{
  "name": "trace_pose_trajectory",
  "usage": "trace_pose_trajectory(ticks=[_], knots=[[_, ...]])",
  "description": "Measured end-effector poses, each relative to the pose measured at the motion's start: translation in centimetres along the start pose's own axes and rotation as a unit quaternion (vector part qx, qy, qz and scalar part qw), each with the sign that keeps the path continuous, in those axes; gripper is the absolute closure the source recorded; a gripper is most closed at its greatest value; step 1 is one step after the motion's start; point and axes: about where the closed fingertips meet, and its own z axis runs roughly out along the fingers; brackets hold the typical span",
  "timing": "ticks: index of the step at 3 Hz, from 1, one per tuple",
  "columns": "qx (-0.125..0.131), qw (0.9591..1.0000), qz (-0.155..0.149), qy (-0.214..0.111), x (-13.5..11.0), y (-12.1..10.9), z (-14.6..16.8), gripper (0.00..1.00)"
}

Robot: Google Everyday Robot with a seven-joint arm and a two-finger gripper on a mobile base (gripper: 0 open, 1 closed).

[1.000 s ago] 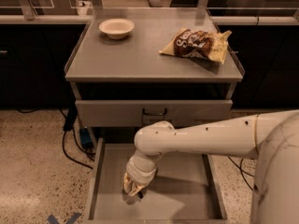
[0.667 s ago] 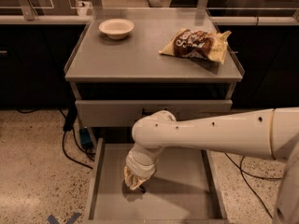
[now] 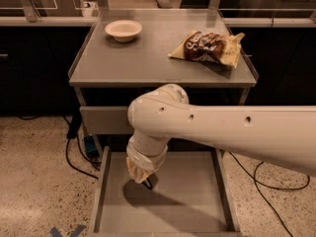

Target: Pick rxbar blueberry from middle drawer and place on counter

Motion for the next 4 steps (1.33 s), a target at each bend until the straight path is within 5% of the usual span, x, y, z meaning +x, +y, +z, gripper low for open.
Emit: trace_pose_trajectory(ticks=[2,4], knots=[[0.033,0.997,-0.011,0.069,-1.4,-2.0,-9.8,1.0],[0.035,0.9944,-0.031,0.095,-1.8,-3.5,-14.0,1.0]])
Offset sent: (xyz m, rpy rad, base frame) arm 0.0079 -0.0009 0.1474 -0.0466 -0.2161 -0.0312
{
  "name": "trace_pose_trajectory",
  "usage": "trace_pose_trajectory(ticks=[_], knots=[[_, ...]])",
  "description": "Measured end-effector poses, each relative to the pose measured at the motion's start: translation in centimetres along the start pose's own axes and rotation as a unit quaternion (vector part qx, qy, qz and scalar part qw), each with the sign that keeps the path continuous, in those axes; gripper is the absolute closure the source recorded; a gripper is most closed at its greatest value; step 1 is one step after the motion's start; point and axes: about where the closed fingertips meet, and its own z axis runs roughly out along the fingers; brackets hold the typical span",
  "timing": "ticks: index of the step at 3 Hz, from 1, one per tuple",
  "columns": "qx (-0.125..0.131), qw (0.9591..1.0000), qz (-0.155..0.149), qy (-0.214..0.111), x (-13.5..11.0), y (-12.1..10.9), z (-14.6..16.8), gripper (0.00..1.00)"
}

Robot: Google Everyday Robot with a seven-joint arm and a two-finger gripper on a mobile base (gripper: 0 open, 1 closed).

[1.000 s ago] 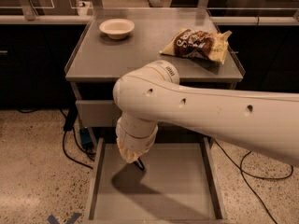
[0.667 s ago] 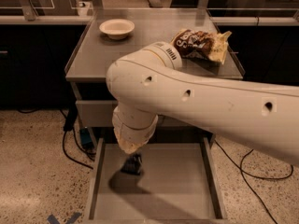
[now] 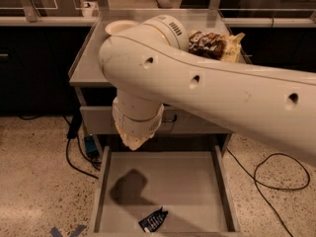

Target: Pick rxbar blueberry from middle drawer and place on counter

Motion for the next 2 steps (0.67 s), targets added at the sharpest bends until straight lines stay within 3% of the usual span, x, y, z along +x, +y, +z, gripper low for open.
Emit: trace_pose_trajectory(ticks=[1,2], knots=[[0.0,1.0,0.0,0.0,0.0,0.0,0.0,1.0],[0.011,0.9971,0.021,0.072,1.5,0.1,-4.1,1.0]])
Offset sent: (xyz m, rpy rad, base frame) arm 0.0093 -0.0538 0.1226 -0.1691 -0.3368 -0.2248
